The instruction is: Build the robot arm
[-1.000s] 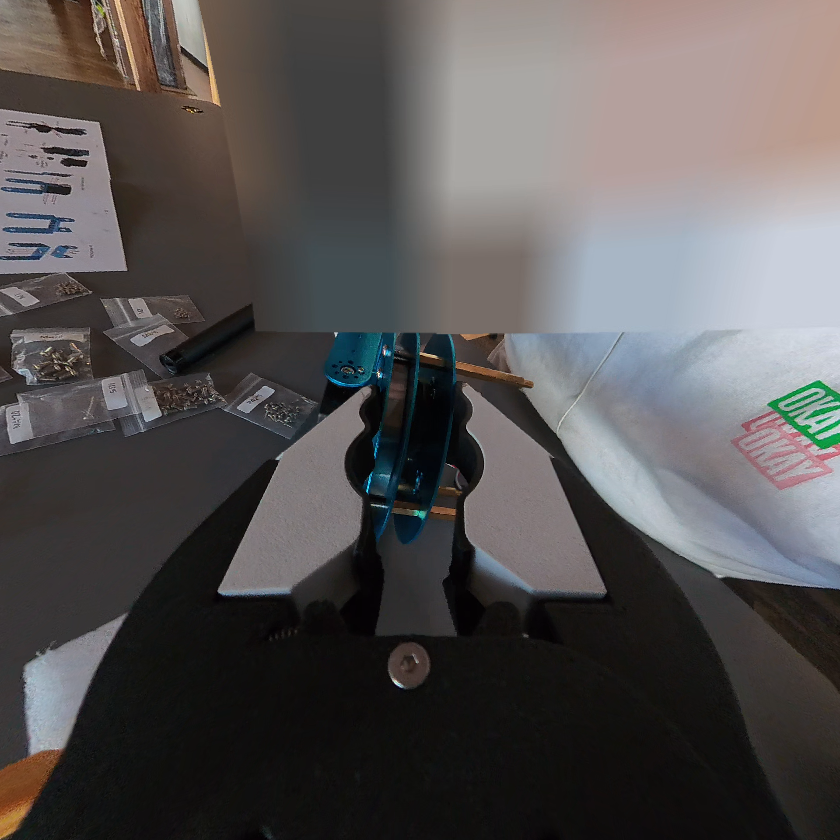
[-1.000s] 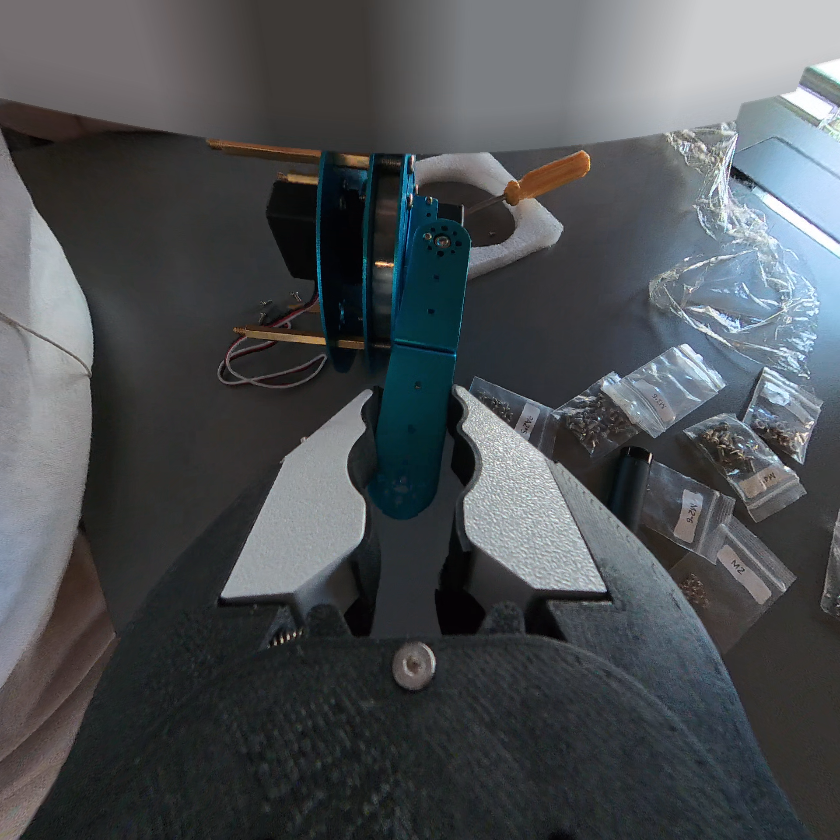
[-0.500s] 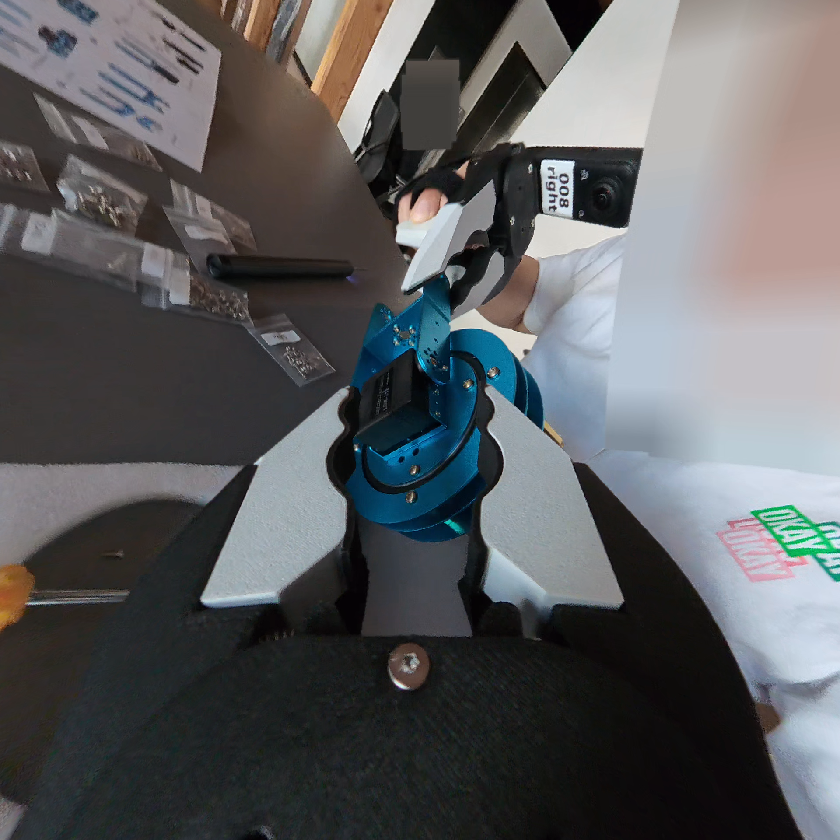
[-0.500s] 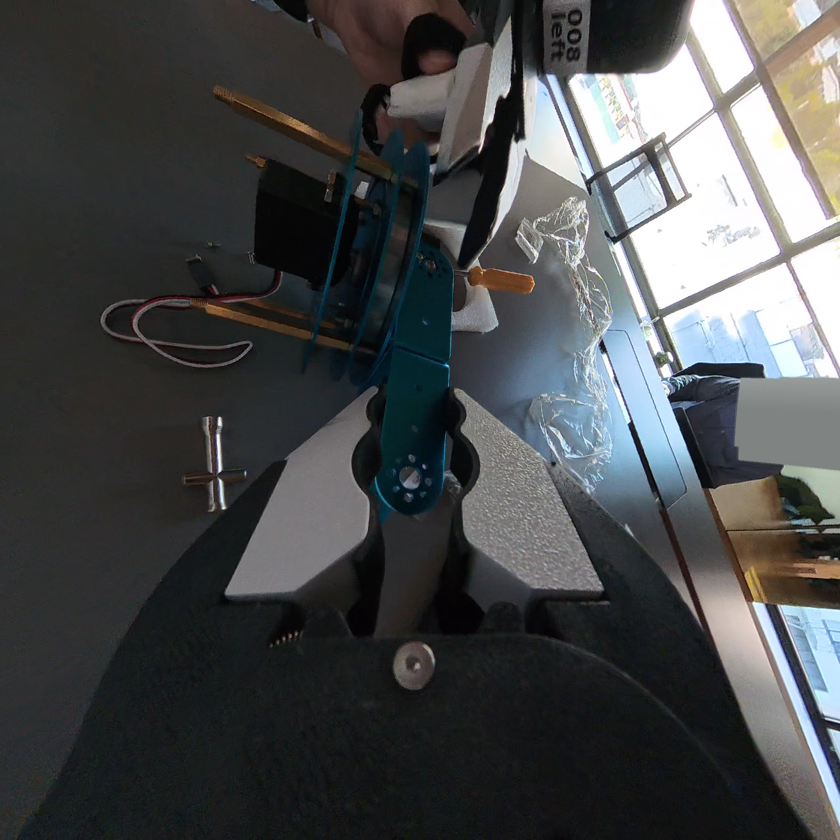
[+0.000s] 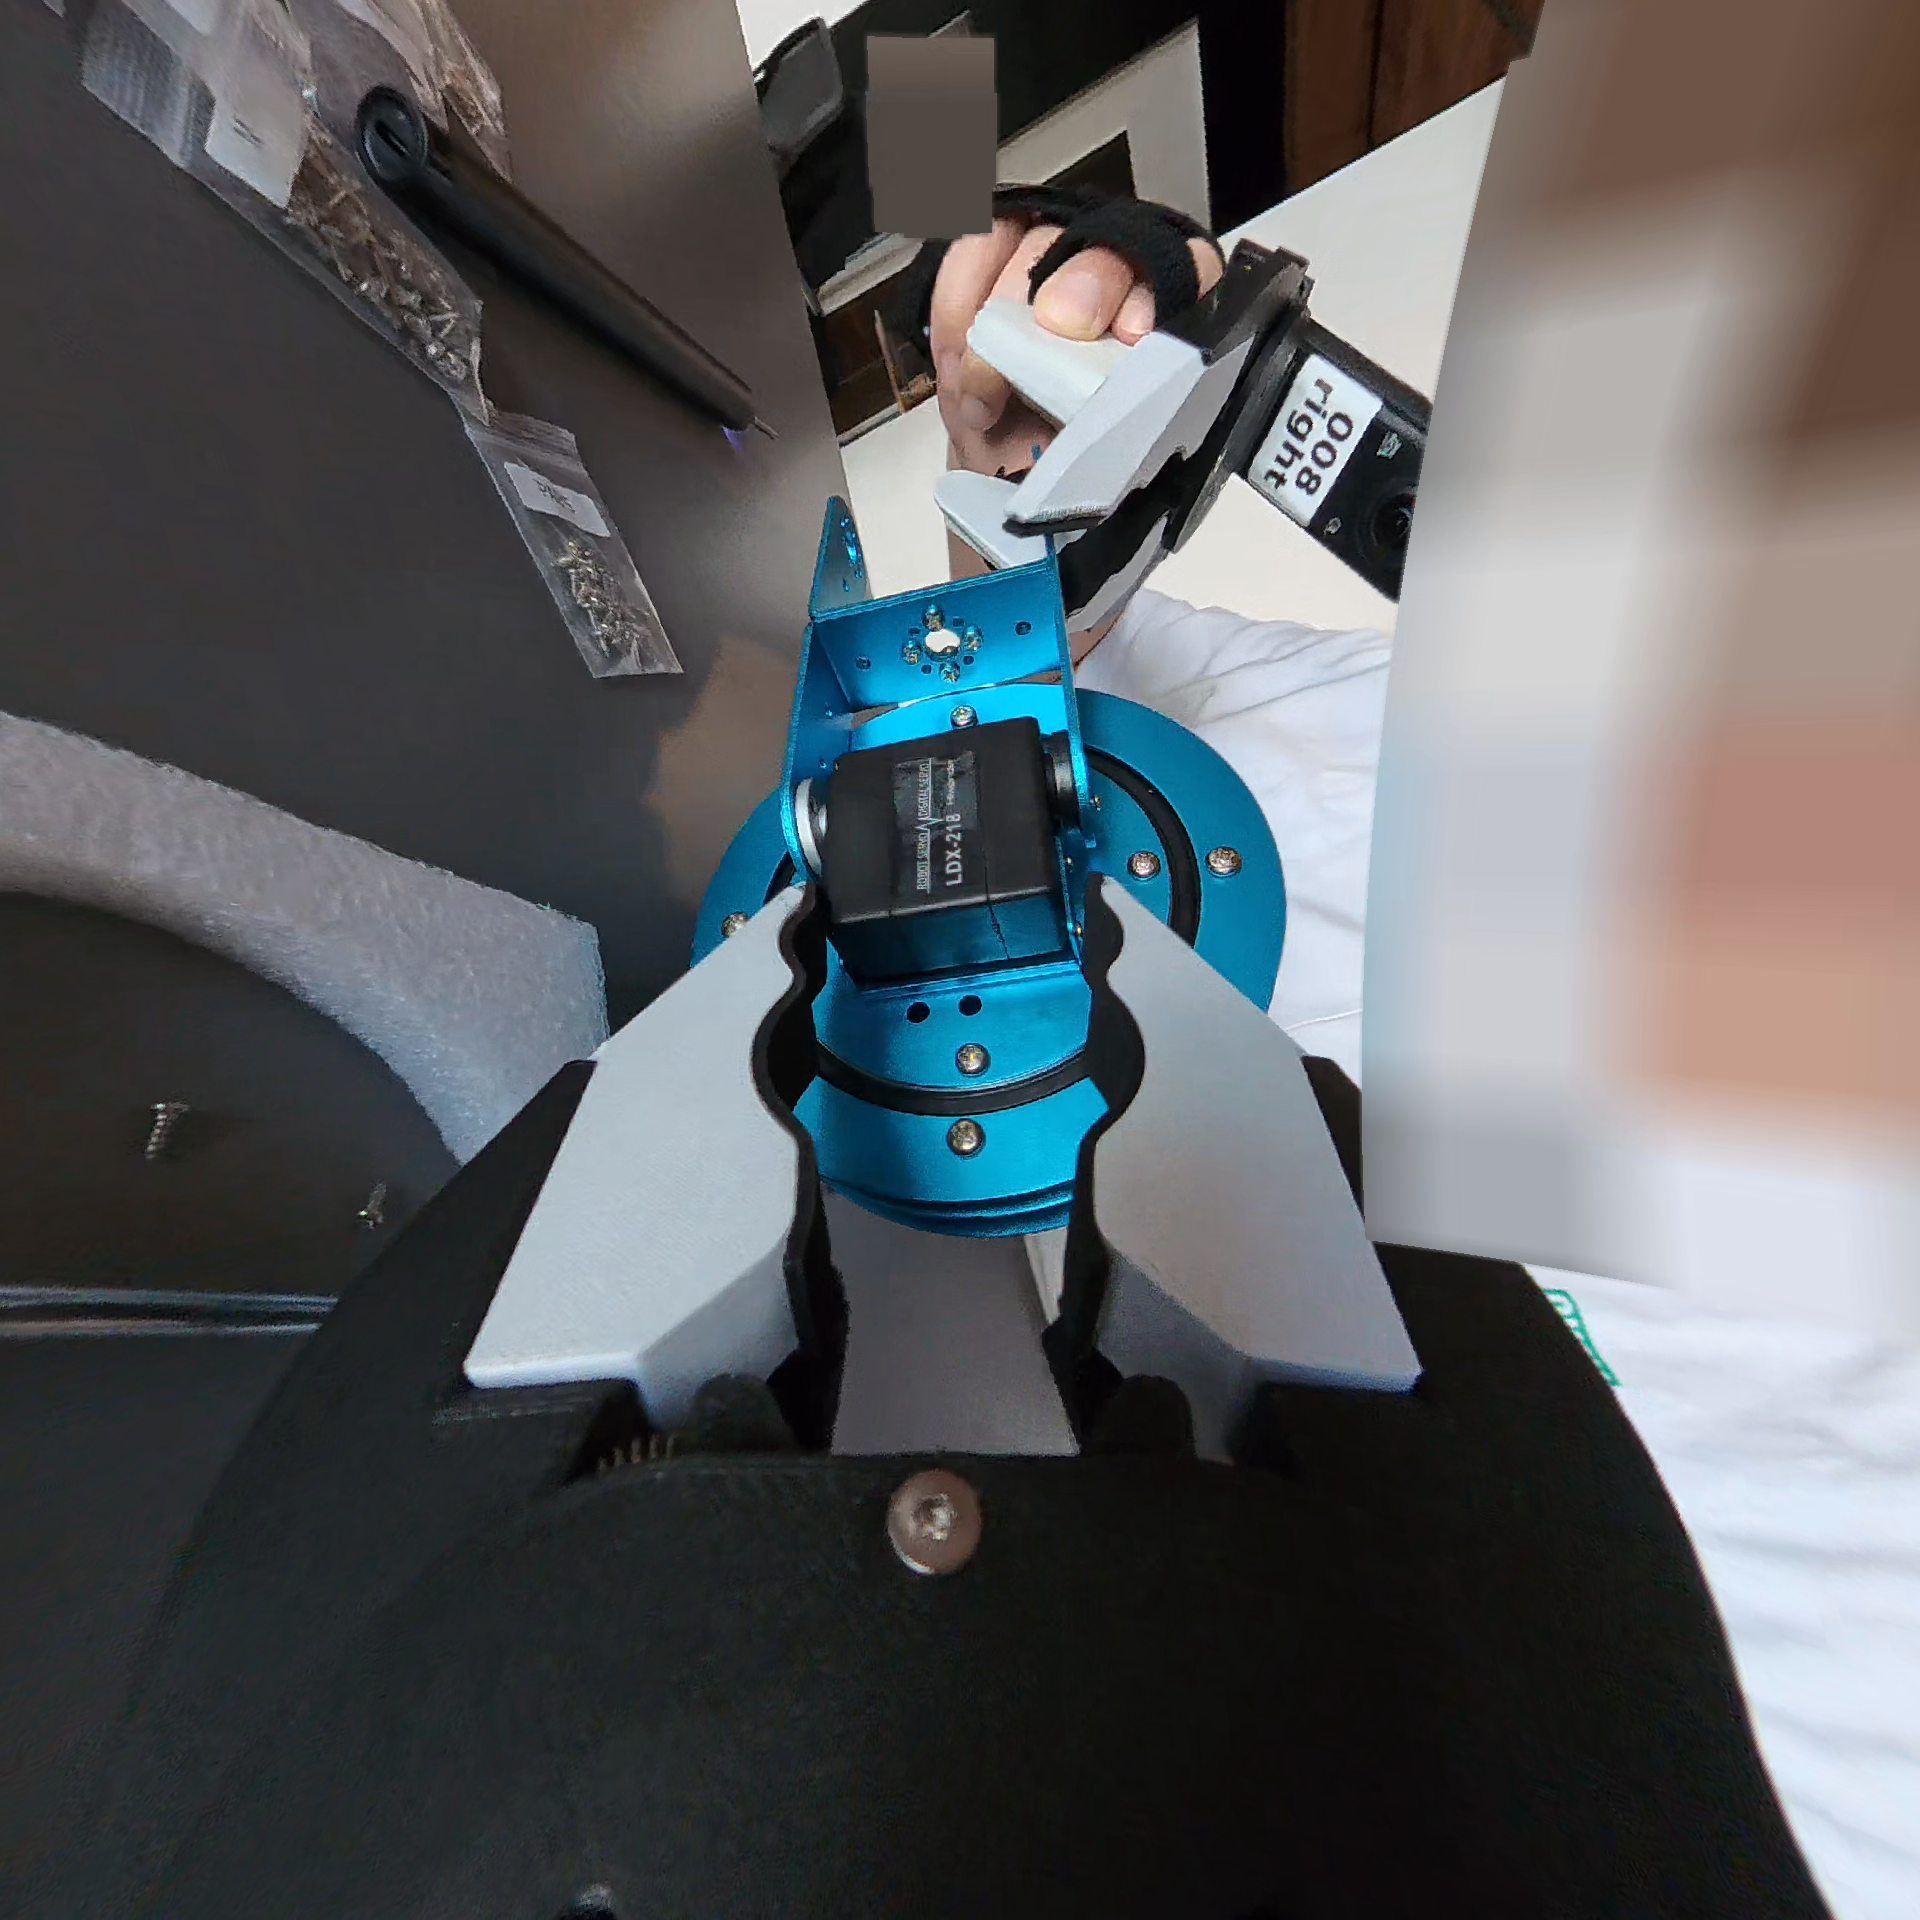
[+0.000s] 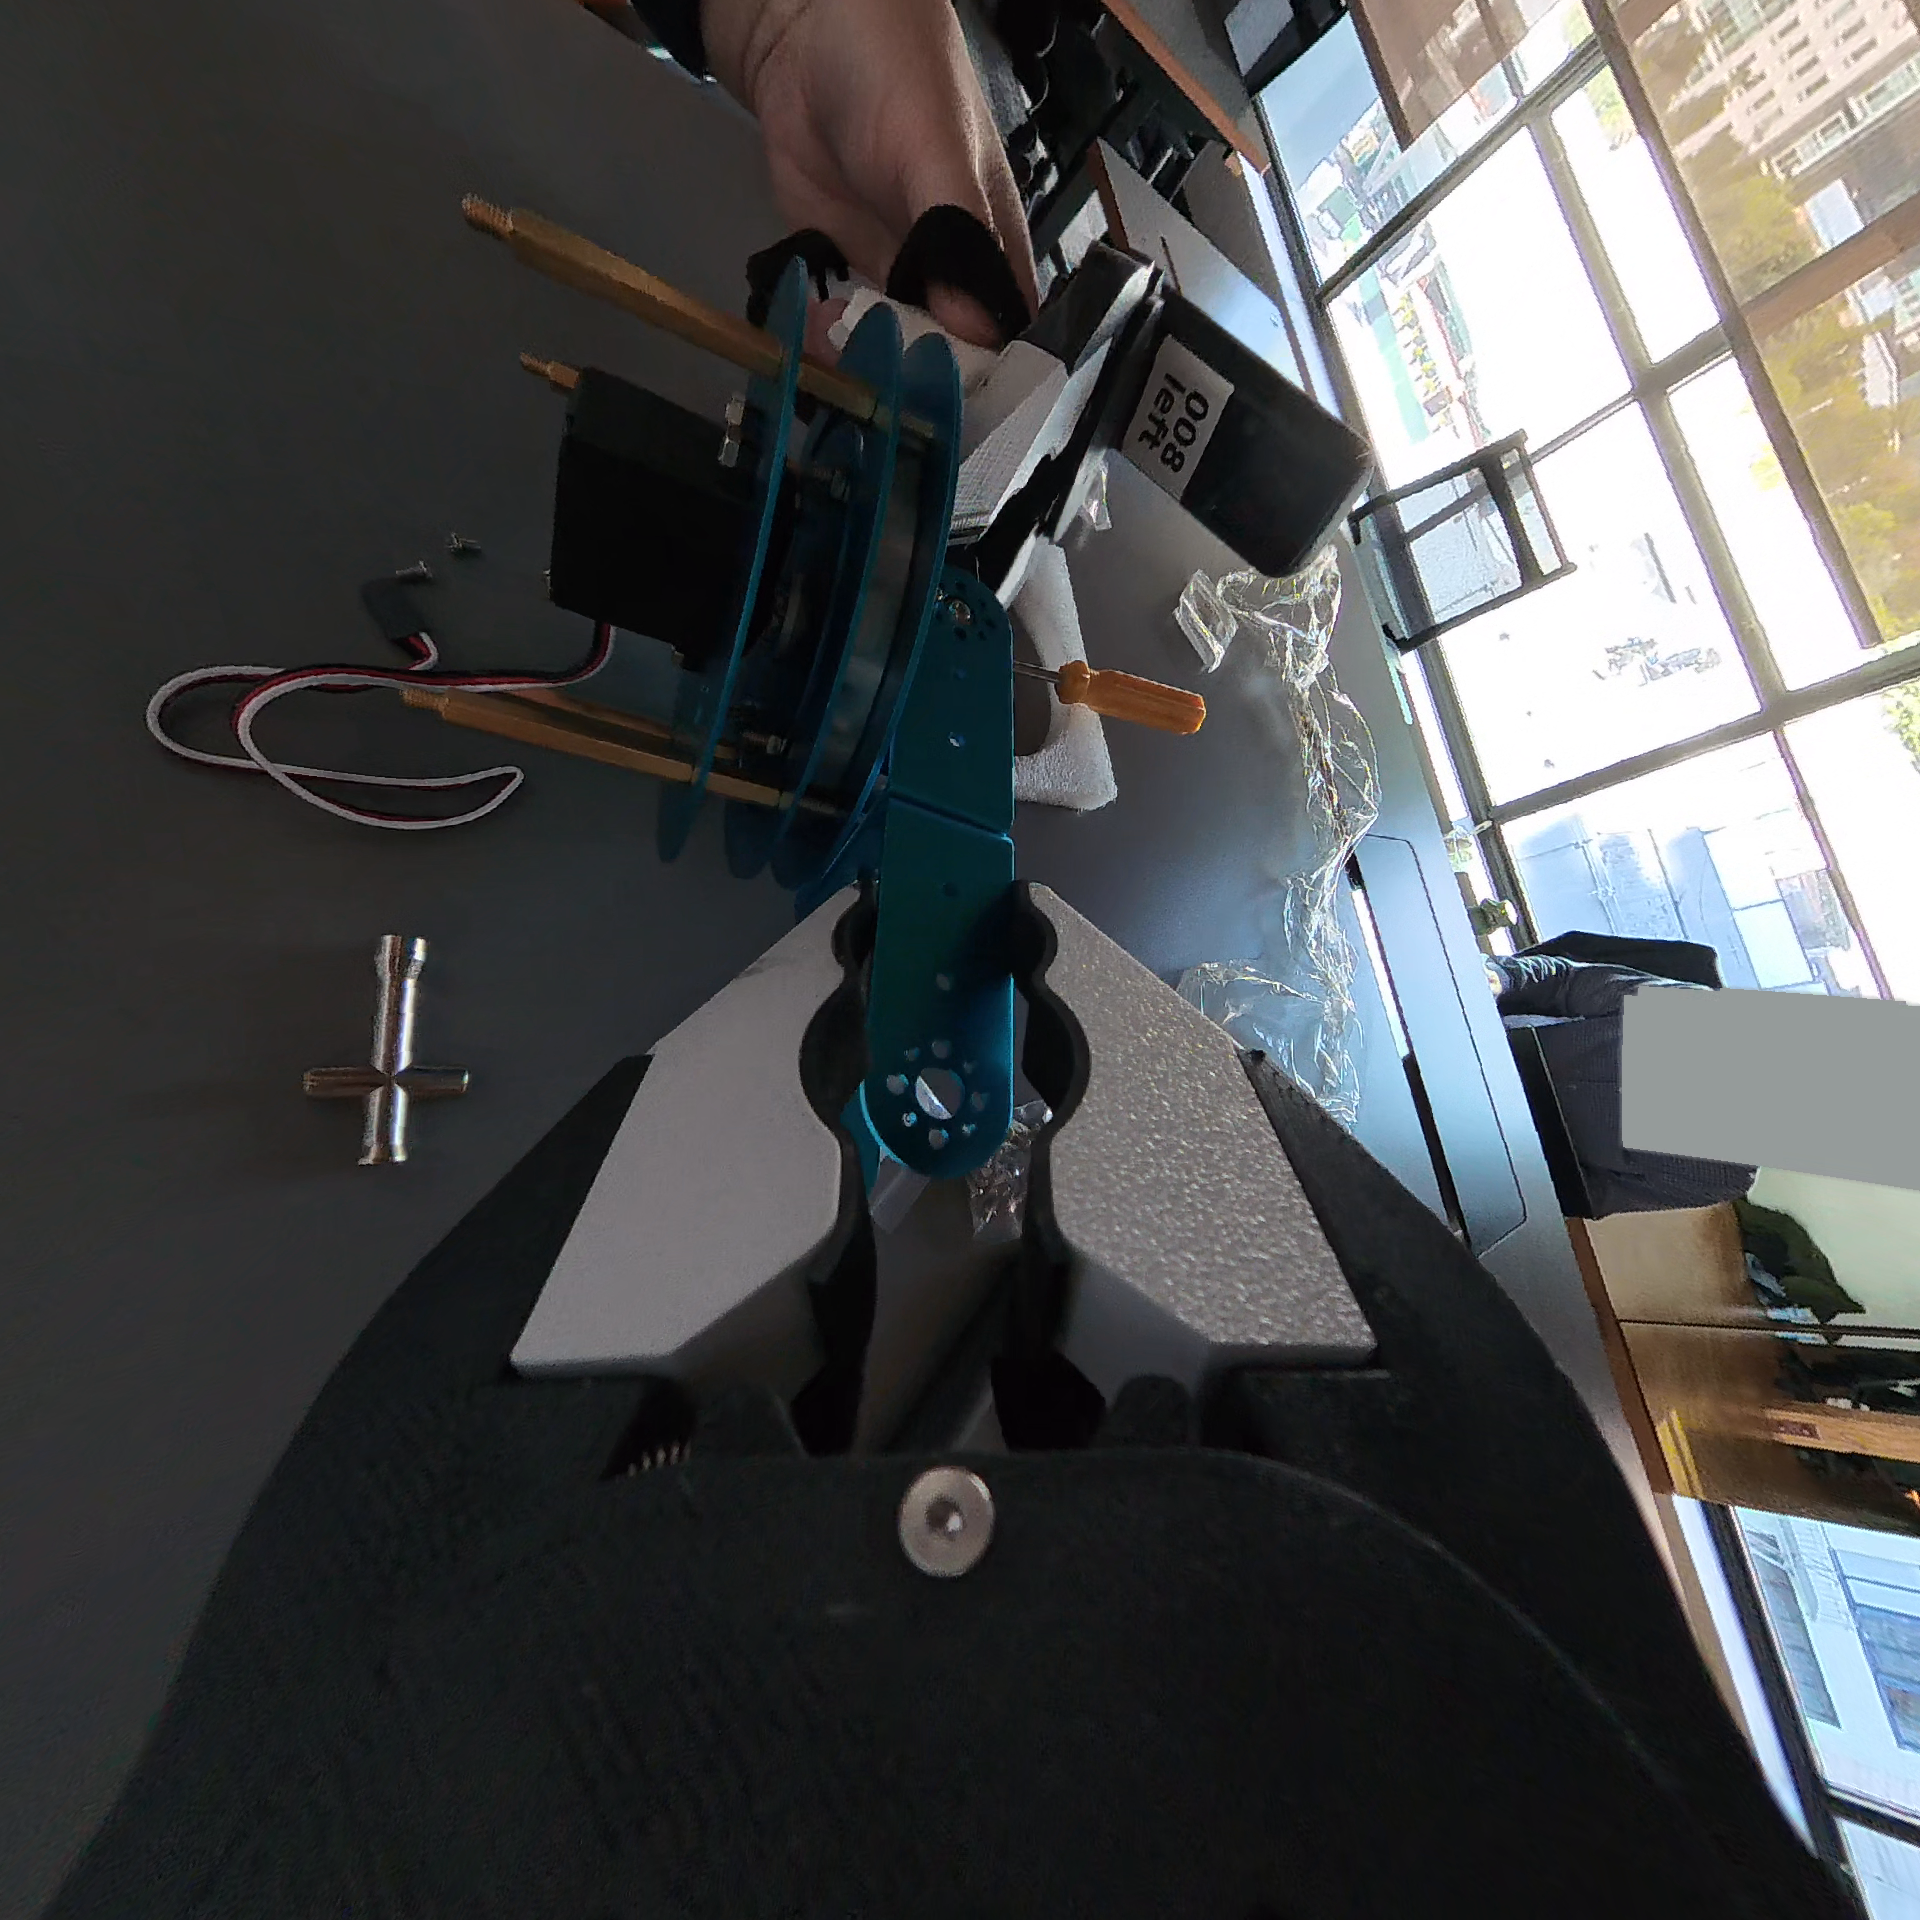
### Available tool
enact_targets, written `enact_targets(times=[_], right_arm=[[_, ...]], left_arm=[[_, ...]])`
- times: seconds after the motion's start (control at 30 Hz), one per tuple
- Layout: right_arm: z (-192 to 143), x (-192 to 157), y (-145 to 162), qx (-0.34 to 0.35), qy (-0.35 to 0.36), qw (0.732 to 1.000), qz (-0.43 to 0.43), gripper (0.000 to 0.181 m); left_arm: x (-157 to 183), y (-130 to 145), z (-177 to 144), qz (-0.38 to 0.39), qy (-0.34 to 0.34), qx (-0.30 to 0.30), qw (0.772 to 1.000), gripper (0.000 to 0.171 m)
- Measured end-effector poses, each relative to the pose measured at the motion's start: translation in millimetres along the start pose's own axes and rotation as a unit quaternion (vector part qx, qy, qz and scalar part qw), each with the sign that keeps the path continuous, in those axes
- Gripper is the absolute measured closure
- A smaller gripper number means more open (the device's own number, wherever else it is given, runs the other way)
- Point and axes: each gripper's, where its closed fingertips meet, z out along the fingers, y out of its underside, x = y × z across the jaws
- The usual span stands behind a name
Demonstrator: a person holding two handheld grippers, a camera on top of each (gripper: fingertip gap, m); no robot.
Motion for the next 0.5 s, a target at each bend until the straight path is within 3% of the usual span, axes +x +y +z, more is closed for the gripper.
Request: enact_targets(times=[0.27,0.5], right_arm=[[2,5,-1,0.003,0.020,1.000,-0.016,0.159],[-6,20,-2,0.001,0.054,0.997,-0.051,0.158]], left_arm=[[2,2,-1,-0.002,-0.034,-0.016,0.999,0.125],[8,-12,1,0.071,-0.103,-0.013,0.992,0.125]])
